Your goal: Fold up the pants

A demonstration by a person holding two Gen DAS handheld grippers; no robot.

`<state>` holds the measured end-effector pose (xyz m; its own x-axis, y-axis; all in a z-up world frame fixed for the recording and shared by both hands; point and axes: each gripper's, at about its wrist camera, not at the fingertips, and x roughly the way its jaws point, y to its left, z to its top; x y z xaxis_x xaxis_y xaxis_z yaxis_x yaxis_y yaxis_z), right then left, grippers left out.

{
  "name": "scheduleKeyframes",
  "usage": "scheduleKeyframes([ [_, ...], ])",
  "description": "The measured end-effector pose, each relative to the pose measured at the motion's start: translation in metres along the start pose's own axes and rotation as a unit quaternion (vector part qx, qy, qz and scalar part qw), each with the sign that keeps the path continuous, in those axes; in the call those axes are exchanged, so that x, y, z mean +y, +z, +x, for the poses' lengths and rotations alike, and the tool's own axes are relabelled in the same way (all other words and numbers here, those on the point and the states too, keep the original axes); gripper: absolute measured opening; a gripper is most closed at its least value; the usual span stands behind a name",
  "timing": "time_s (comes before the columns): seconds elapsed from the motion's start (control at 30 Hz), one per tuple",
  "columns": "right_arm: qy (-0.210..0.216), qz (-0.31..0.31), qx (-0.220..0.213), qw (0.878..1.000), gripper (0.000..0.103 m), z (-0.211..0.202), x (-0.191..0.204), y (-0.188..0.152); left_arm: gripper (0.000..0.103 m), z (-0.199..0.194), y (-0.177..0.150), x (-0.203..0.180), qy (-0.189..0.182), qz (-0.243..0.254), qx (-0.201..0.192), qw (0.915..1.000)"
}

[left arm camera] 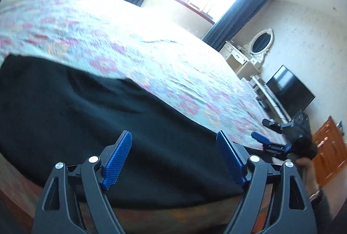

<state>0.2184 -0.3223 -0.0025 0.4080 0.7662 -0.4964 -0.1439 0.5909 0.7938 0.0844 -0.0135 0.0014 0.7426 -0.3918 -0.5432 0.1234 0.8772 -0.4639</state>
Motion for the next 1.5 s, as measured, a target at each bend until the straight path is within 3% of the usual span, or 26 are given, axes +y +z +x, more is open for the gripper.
scheduleKeyframes([
  [0.07,0.000,-0.026,0.045,0.999,0.056,0.053,0.019,0.015,0.085,0.017,0.011,0.017,0.039,0.035,0.015,0.9985],
  [0.17,0.002,-0.050,0.104,0.993,0.056,0.123,0.040,0.031,0.085,0.025,0.012,0.059,0.064,0.023,0.022,0.9974],
  [0.3,-0.021,-0.089,0.166,0.982,0.056,0.196,0.056,0.042,0.085,0.020,0.002,0.120,0.064,-0.032,0.037,0.9967],
  [0.4,-0.020,-0.073,0.188,0.979,0.056,0.230,0.057,0.046,0.085,0.011,-0.001,0.134,0.050,-0.001,0.030,0.9983],
  [0.53,-0.012,-0.062,0.214,0.975,0.054,0.248,0.050,0.045,0.085,0.009,-0.011,0.134,0.056,0.050,0.028,0.9967],
  [0.63,-0.004,-0.052,0.220,0.974,0.046,0.254,0.047,0.049,0.086,0.009,-0.016,0.135,0.052,0.057,0.017,0.9969],
  [0.8,0.009,-0.045,0.236,0.971,0.046,0.266,0.044,0.053,0.087,0.011,-0.017,0.138,0.047,0.059,0.009,0.9971],
  [0.83,0.008,-0.049,0.238,0.970,0.044,0.268,0.044,0.053,0.087,0.011,-0.017,0.139,0.045,0.057,0.007,0.9973],
  [0.9,0.000,-0.068,0.247,0.967,0.013,0.273,0.049,0.050,0.087,0.010,-0.018,0.140,0.043,0.056,0.005,0.9975],
  [1.07,-0.022,-0.107,0.197,0.974,0.006,0.267,0.058,0.056,0.087,0.010,-0.019,0.139,0.040,0.064,0.002,0.9971],
  [1.17,-0.033,-0.107,0.191,0.975,0.006,0.277,0.050,0.053,0.087,0.011,-0.021,0.139,0.042,0.074,0.001,0.9963],
  [1.3,-0.008,-0.069,0.179,0.981,0.007,0.279,0.033,0.056,0.087,0.010,-0.022,0.139,0.038,0.077,0.000,0.9963],
  [1.43,-0.024,-0.030,0.132,0.990,0.007,0.258,0.017,0.069,0.087,0.010,-0.022,0.138,0.037,0.081,0.001,0.9961],
  [1.47,-0.027,-0.019,0.118,0.992,0.011,0.247,0.013,0.071,0.087,0.010,-0.022,0.138,0.037,0.081,0.001,0.9960],
  [1.5,-0.028,-0.016,0.106,0.994,0.024,0.236,0.011,0.072,0.087,0.010,-0.022,0.138,0.037,0.081,0.001,0.9961],
])
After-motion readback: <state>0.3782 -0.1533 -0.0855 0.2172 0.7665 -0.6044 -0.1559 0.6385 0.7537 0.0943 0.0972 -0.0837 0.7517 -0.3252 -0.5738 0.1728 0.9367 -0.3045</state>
